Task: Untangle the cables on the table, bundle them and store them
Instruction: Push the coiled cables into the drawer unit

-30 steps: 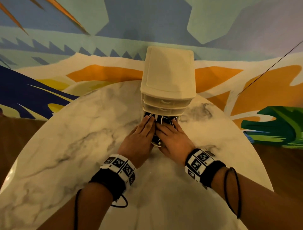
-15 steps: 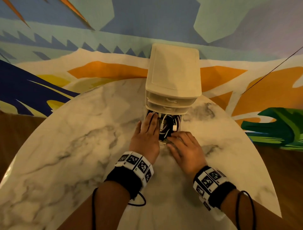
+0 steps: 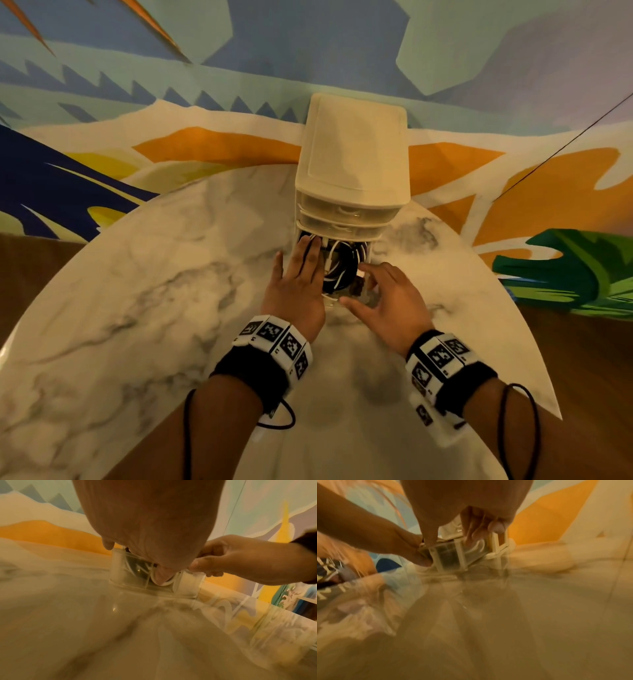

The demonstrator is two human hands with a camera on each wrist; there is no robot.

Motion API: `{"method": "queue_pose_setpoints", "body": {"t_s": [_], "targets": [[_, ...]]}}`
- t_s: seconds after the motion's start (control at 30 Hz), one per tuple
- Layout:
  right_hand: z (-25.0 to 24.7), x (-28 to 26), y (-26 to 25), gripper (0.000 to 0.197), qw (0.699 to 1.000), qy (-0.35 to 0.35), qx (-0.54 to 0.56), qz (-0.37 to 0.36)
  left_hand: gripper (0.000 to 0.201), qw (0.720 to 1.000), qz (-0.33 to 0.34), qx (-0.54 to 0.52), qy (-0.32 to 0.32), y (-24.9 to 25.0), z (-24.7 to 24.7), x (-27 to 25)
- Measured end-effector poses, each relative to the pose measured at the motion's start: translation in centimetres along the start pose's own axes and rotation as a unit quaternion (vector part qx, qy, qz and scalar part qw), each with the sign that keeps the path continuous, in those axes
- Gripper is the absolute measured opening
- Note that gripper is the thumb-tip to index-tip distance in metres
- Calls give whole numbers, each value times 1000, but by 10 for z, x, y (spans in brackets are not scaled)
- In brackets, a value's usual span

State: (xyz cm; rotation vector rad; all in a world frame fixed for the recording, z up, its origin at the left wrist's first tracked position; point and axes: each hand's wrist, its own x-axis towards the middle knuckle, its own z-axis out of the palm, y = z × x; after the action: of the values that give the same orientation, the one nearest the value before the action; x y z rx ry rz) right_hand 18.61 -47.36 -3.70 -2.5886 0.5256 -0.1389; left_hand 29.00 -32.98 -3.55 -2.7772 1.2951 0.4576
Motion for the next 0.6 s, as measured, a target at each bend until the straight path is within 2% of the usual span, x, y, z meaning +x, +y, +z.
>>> {"method": "queue_pose_setpoints", "body": {"t_s": [0.1, 0.2, 0.37, 0.47, 0.6], "targets": [[1, 7, -12, 47, 992, 30, 80, 95, 66, 1000, -8, 2, -8, 2, 0, 1], [-2, 8, -23, 43, 992, 3, 22, 121, 66, 1000, -8, -4, -10, 3, 0, 1], [-15, 16, -42, 34, 990, -28, -112, 74, 68, 1000, -6, -4, -3, 2, 1, -1], [-22, 22, -42, 32, 993, -24, -102, 56, 69, 1000, -10, 8, 4, 3, 1, -1], [-21, 27, -38, 30, 998, 42, -47, 1, 67, 1000, -2, 2, 11, 3, 2, -2]]}}
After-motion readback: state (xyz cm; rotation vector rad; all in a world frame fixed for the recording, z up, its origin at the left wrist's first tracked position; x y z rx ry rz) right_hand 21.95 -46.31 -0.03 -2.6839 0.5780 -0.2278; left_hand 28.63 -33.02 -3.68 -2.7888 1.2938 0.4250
